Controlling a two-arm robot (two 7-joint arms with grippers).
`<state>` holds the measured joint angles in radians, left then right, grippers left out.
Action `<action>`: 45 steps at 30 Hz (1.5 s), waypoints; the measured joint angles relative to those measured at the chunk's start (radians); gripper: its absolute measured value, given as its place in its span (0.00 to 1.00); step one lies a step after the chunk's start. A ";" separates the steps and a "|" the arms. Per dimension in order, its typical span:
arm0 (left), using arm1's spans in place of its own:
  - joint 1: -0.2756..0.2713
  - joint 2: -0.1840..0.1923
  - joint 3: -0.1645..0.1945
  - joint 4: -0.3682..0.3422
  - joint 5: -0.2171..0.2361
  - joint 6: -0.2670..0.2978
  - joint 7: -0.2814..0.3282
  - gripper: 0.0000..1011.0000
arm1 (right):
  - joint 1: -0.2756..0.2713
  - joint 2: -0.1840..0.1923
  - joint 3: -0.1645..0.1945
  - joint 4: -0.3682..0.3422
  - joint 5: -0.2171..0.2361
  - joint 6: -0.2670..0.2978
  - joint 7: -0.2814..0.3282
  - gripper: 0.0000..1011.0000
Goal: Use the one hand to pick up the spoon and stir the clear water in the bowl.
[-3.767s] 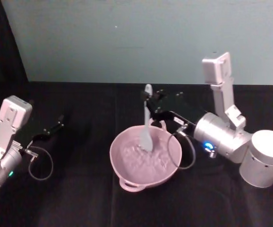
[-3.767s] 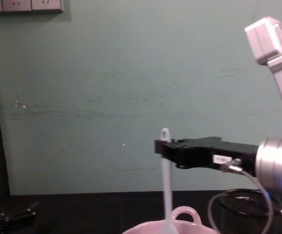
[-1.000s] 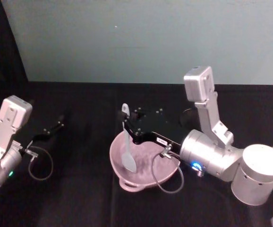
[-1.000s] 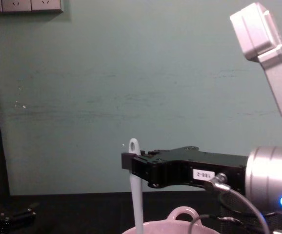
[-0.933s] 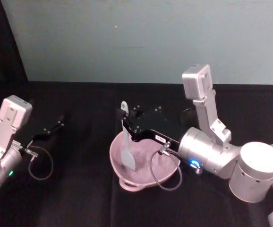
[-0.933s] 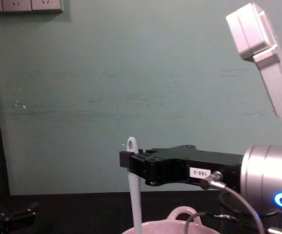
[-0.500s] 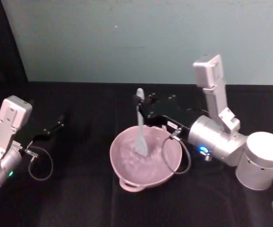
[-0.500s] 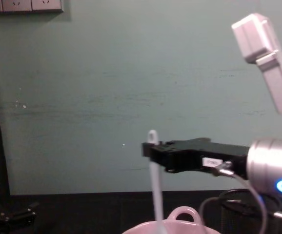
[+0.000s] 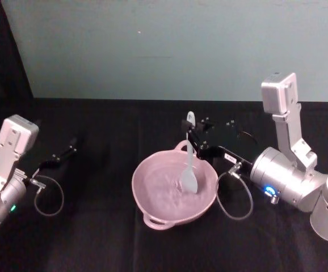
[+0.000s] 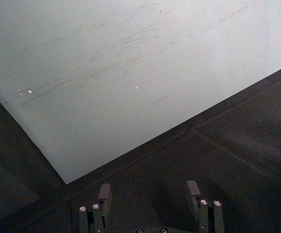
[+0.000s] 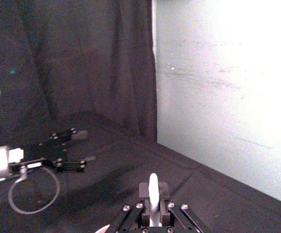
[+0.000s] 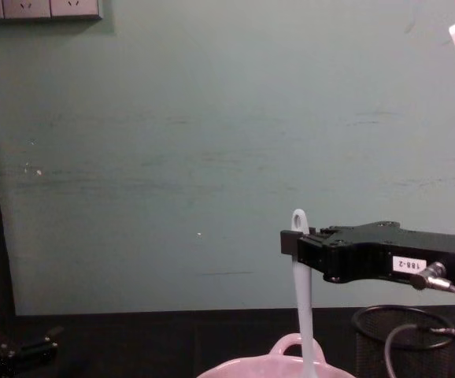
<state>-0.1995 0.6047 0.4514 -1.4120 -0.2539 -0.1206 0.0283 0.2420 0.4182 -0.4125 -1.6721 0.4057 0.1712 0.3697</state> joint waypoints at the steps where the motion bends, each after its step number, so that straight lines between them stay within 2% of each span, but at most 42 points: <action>1: 0.000 0.000 0.000 0.000 0.000 0.000 0.000 0.99 | -0.004 0.001 0.000 -0.005 0.001 0.002 0.000 0.12; 6: 0.000 0.000 0.000 0.000 0.000 0.000 0.000 0.99 | -0.028 0.003 -0.015 -0.042 0.003 0.010 0.002 0.12; 12: 0.000 0.000 0.000 0.000 0.000 0.000 0.000 0.99 | -0.027 -0.023 -0.053 -0.053 0.007 0.009 0.019 0.12; 19: 0.000 0.000 0.000 0.000 0.000 0.000 0.000 0.99 | 0.011 -0.056 -0.076 -0.004 0.012 -0.001 0.031 0.12; 27: 0.000 0.000 0.000 0.000 0.000 0.000 0.000 0.99 | 0.081 -0.099 -0.091 0.100 0.011 -0.025 0.039 0.12; 35: 0.000 0.000 0.000 0.000 0.000 0.000 0.000 0.99 | 0.124 -0.105 -0.068 0.160 0.008 -0.038 0.033 0.12; 41: 0.000 0.000 0.000 0.000 0.000 0.000 0.000 0.99 | 0.115 -0.079 -0.029 0.158 0.010 -0.038 0.012 0.12; 45: 0.000 0.000 0.000 0.000 0.000 0.000 0.000 0.99 | 0.090 -0.051 -0.002 0.127 0.011 -0.030 -0.001 0.12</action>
<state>-0.1995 0.6047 0.4514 -1.4120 -0.2540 -0.1206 0.0282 0.3322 0.3670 -0.4140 -1.5455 0.4163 0.1411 0.3691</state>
